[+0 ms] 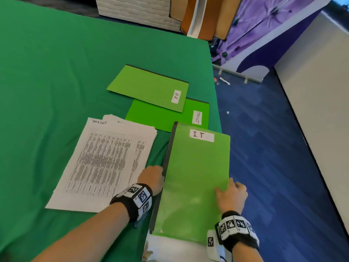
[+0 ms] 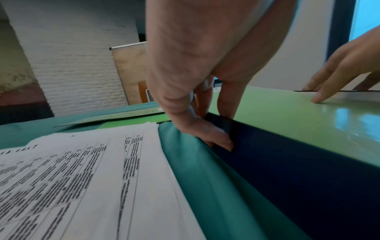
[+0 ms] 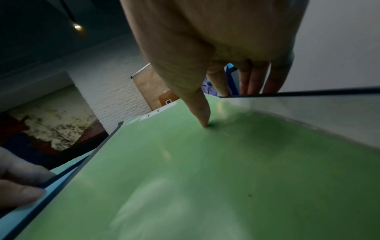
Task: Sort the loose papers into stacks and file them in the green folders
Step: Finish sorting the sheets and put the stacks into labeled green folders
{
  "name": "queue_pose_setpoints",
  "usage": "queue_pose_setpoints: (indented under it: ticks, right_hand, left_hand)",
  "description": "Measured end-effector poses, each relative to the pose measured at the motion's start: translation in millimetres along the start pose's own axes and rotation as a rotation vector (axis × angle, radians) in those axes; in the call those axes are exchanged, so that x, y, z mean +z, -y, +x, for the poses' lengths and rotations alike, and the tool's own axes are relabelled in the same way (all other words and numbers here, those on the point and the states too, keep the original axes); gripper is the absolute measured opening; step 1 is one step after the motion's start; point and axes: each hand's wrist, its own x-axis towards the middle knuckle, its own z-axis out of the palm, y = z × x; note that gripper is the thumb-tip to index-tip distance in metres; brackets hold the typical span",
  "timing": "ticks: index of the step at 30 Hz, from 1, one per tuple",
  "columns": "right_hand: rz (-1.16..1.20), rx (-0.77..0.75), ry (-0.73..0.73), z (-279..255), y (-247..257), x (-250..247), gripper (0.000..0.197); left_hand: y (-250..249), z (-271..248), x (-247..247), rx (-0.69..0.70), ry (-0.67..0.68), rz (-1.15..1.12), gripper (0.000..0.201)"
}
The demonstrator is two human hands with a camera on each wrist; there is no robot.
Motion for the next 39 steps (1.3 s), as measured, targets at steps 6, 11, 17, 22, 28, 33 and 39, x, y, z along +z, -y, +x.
queue_pose_setpoints:
  ticks: [6,11,17,22,28,33,39]
  right_hand:
    - [0.090,-0.186,-0.168,-16.4,45.4,-11.2,0.052]
    - [0.273,-0.520,-0.111,-52.3,113.7,-0.7,0.026]
    - [0.262,-0.694,0.226,-100.1,180.9,42.0,0.020]
    - [0.087,-0.414,0.581,-121.5,210.3,79.6,0.051]
    - [0.039,-0.252,0.519,-141.1,227.1,97.3,0.058]
    - [0.228,-0.322,0.373,-172.7,263.0,92.5,0.069]
    - [0.501,-0.246,0.393,-190.0,290.6,104.9,0.044]
  left_hand:
    - [35.4,0.9,-17.6,-0.071,-0.063,-0.144,0.042]
    - [105.0,-0.2,-49.3,-0.305,-0.213,-0.148,0.040]
    - [195.1,-8.6,-82.7,-0.687,-0.284,-0.176,0.047]
    - [235.3,-5.2,-84.3,-0.576,-0.238,-0.380,0.025]
    - [233.1,-5.6,-86.7,-0.331,-0.168,-0.442,0.026]
    - [215.2,-21.2,-95.2,-0.076,-0.234,-0.634,0.052]
    - [209.6,-27.8,-97.1,0.122,-0.068,-0.806,0.058]
